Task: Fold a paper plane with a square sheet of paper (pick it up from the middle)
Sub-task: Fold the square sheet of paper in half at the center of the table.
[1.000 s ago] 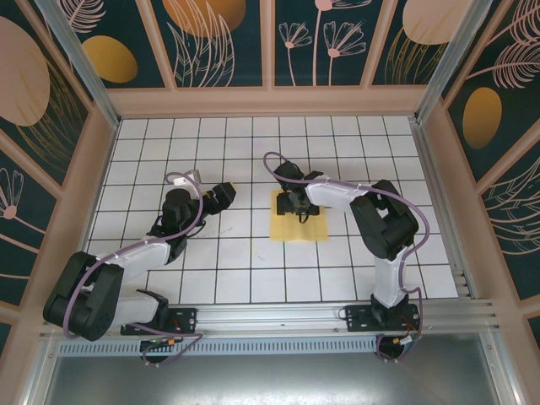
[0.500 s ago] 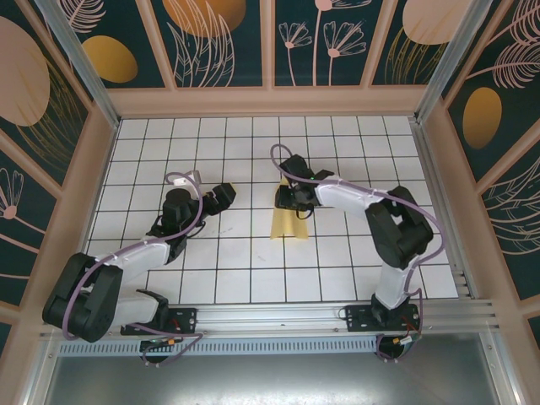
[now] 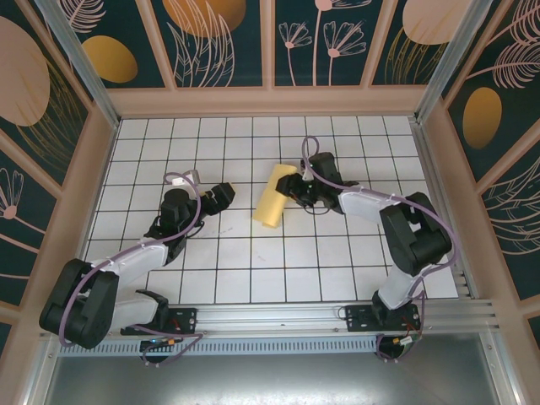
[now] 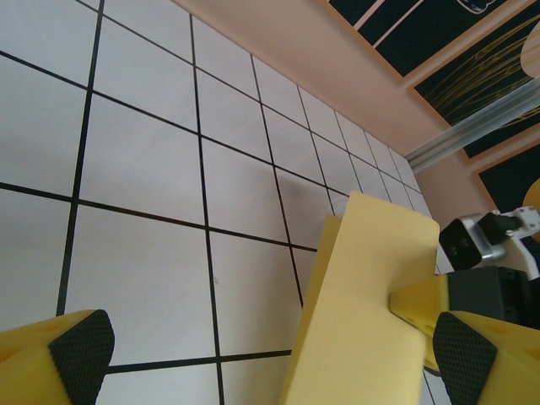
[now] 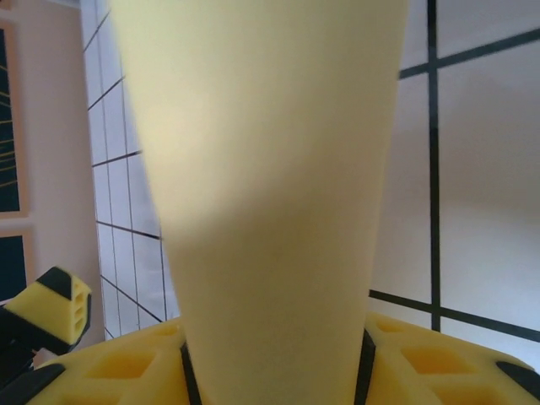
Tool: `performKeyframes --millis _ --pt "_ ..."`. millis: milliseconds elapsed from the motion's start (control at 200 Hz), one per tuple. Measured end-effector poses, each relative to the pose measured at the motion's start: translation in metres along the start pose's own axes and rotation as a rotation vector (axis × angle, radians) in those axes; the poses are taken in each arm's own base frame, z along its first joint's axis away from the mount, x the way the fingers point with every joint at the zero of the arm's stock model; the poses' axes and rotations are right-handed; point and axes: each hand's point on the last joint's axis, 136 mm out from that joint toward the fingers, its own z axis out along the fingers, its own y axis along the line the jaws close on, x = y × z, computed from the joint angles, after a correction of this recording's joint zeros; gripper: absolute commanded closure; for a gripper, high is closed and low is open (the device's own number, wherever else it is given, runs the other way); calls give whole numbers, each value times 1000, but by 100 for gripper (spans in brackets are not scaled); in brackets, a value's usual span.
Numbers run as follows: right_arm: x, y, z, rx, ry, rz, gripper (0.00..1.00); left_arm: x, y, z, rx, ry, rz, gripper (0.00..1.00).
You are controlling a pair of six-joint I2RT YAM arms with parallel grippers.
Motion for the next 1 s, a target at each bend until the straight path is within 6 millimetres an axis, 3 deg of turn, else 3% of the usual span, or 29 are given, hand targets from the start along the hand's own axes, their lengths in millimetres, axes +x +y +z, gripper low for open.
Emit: performKeyframes --millis 250,305,365,580,856,1001 --pt "11 -40 13 139 41 14 42 1 1 0 -3 4 -1 1" --pt "10 -47 13 176 38 1 43 0 0 0 -2 3 -1 1" --pt "9 -51 11 203 37 -15 54 0 0 0 0 4 0 1" --pt "2 -51 16 211 60 -91 50 -2 -2 2 4 3 0 1" --pt "15 -51 25 143 196 -221 50 0 -3 2 9 14 -1 1" --pt "13 -53 27 137 227 -233 44 3 -3 3 12 26 -2 1"
